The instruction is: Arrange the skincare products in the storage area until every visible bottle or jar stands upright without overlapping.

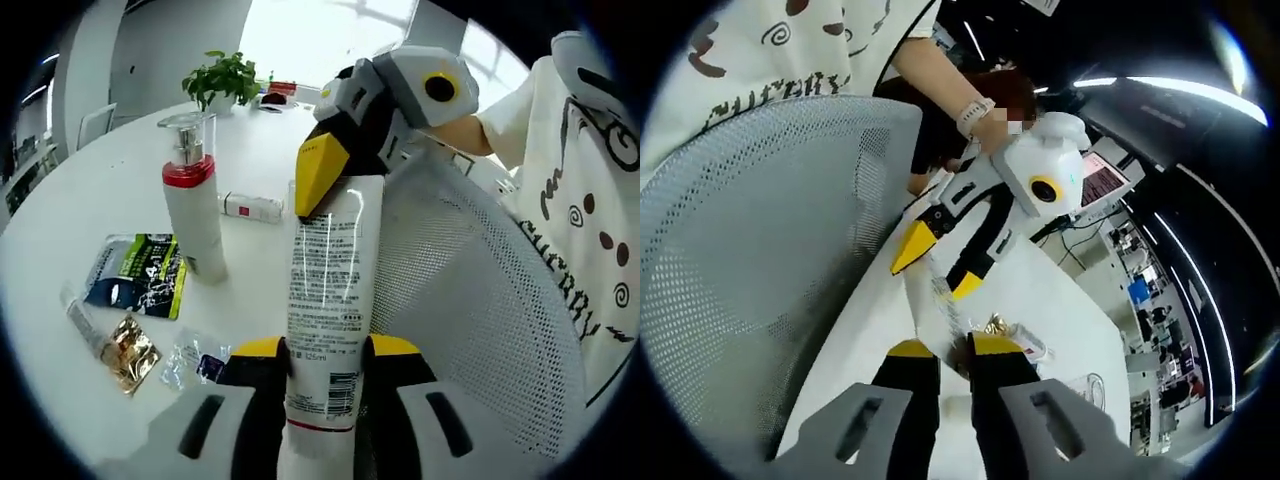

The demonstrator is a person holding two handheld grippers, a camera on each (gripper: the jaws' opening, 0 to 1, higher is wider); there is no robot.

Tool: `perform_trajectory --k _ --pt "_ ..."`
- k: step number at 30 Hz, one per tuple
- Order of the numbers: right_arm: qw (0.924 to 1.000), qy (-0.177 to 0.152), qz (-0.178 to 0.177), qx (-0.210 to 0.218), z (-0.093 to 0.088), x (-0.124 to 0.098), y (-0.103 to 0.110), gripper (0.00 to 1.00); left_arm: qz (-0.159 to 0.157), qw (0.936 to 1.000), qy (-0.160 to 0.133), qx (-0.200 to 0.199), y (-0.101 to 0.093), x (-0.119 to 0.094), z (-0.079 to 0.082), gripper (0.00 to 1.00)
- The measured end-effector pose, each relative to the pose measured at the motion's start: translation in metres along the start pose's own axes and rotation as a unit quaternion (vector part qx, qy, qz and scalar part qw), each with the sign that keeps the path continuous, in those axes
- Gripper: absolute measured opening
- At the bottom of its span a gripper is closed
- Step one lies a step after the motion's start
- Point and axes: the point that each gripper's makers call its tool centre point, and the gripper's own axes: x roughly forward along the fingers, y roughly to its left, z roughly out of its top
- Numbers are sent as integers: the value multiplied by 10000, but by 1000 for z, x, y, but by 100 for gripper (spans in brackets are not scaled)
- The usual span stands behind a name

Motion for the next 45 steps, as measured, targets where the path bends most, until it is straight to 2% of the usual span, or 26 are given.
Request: perform_trajectory --k 6,10,15,20,21,25,28,34,45 --pt "9990 147 392 -156 6 -6 3 7 -266 9993 48 257 -5 8 2 25" --pt "9976 280 597 -208 8 -12 0 6 -374 9990 1 262 -5 12 8 26" --pt "9950 457 872 -154 8 -17 0 5 -437 9985 -39 336 -5 18 13 26" --pt "9913 535 1200 -24 10 -18 9 3 -404 9984 20 405 -5 22 11 26" --pt "9920 520 1149 -44 11 -18 6 3 -407 9984 -39 378 -5 21 13 26" --pt "9917 463 1150 355 17 -19 4 2 -280 9987 -124 405 1 15 14 26" --pt "9917 203 1001 786 28 -19 -5 1 -55 9990 -233 371 9 7 16 24" --pt "9911 195 905 953 30 -11 -18 1 162 9987 -297 375 16 5 18 24" --pt "9819 170 611 1787 34 9 -47 2 633 9965 -484 253 28 3 24 21"
